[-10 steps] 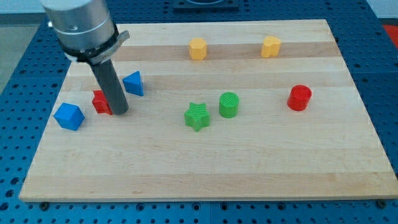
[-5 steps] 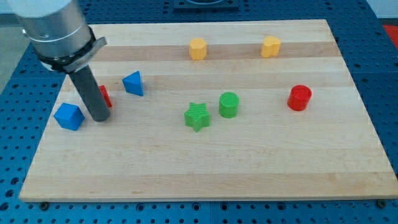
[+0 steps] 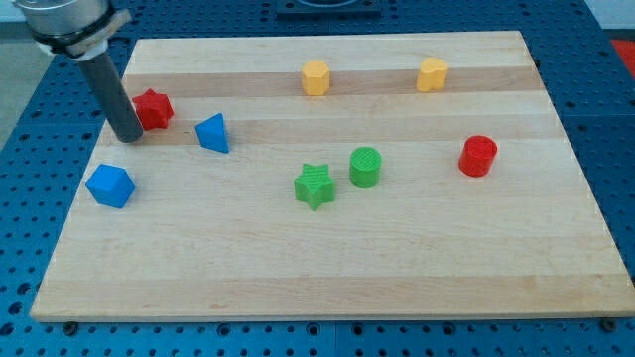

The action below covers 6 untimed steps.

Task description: Push red star closer to the yellow hexagon

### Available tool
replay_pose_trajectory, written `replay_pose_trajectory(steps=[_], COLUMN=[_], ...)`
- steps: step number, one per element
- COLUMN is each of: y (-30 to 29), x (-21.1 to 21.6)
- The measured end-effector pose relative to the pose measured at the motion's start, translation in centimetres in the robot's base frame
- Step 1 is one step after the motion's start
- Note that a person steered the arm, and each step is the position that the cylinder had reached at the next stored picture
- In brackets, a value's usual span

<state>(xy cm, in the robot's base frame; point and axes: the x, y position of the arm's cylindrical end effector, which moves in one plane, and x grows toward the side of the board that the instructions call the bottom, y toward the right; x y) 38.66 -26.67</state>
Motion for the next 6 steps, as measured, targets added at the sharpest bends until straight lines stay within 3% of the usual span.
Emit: replay_pose_trajectory(steps=[1,2,4,6], y=[-0.1,3.3,15.8,16.4], x=[-2.1,-3.6,-5.9,-7.5])
